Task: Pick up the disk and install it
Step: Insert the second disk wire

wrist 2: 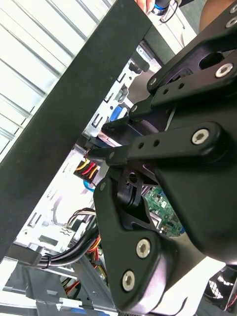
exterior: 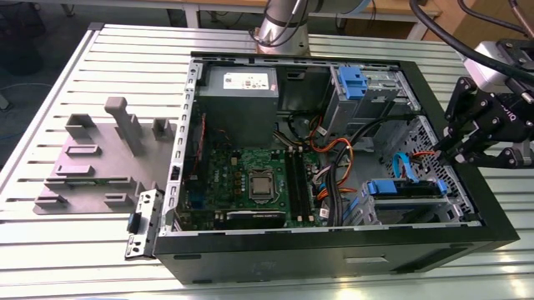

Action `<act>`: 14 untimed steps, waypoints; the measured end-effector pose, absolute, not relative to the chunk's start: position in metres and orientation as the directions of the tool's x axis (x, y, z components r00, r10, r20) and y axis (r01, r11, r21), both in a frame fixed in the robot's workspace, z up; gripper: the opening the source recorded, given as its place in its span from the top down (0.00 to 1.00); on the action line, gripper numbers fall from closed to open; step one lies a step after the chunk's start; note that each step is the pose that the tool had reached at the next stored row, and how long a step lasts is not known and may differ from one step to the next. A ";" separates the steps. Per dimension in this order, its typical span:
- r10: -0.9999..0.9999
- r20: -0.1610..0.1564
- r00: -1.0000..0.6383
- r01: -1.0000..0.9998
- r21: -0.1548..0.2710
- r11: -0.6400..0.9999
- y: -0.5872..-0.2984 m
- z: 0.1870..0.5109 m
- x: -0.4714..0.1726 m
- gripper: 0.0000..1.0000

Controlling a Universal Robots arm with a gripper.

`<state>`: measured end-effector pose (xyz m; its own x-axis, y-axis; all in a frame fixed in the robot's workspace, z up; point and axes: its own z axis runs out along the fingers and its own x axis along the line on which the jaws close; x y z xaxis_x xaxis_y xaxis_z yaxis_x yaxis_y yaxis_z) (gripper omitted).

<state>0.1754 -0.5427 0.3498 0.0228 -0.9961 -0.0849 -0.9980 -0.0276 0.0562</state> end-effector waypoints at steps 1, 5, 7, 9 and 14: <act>-0.996 -0.085 0.023 -0.998 0.056 -0.028 -0.543 0.350 0.175 0.71; -0.996 -0.085 0.023 -0.998 0.056 -0.028 -0.543 0.350 0.175 0.83; -0.996 -0.085 0.023 -0.998 0.056 -0.028 -0.543 0.350 0.175 0.83; -0.996 -0.085 0.023 -0.998 0.056 -0.028 -0.543 0.350 0.175 0.83; -0.996 -0.085 0.023 -0.998 0.056 -0.028 -0.543 0.350 0.174 0.83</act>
